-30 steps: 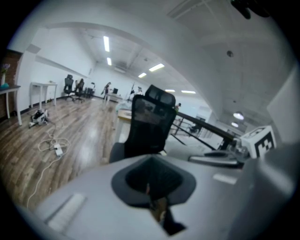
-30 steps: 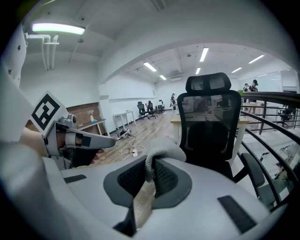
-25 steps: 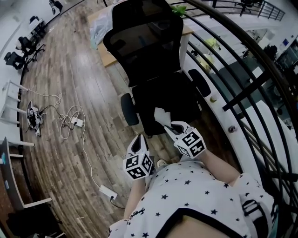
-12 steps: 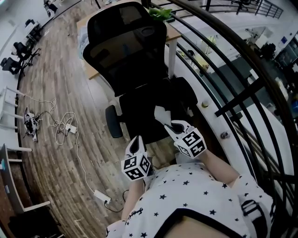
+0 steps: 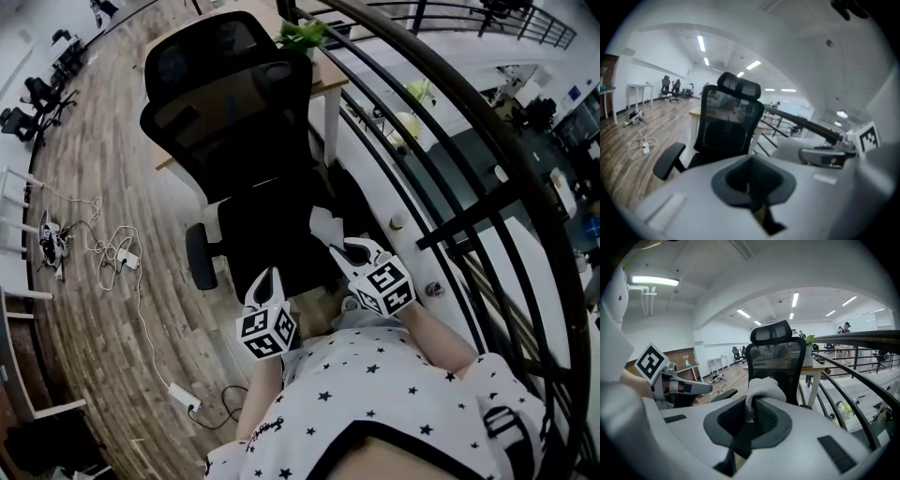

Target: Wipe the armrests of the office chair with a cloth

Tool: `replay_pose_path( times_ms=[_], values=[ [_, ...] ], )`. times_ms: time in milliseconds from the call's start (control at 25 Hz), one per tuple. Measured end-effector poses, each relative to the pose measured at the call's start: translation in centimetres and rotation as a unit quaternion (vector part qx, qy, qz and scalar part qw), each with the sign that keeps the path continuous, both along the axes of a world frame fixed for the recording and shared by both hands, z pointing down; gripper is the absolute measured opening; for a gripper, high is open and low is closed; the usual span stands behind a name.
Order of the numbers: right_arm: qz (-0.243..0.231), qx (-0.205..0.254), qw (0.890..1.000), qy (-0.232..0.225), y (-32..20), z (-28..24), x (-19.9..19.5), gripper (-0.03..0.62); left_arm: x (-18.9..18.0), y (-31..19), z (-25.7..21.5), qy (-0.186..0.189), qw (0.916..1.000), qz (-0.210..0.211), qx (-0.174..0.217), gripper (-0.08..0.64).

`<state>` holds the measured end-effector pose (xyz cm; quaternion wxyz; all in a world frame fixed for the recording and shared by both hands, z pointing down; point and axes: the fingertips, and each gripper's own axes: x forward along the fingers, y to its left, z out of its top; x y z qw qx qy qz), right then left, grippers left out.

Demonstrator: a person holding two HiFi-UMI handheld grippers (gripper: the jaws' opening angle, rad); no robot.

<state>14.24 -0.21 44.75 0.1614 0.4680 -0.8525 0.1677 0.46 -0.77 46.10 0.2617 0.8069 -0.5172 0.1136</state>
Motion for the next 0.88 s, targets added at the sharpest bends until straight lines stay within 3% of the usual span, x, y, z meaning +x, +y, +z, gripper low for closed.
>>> replay_pose_path(
  times_ms=[520,880],
  values=[
    [-0.023,-0.009,1.0,-0.007,-1.2,1.1,6.2,0.031,6.1,-0.9,1.1,-0.002,0.9993,-0.037,-0.009,0.006],
    [-0.008,-0.029,1.0,-0.007,-2.8,3.2,8.6,0.031,7.1,0.2,1.9,-0.018,0.9985,-0.037,-0.035,0.006]
  ],
)
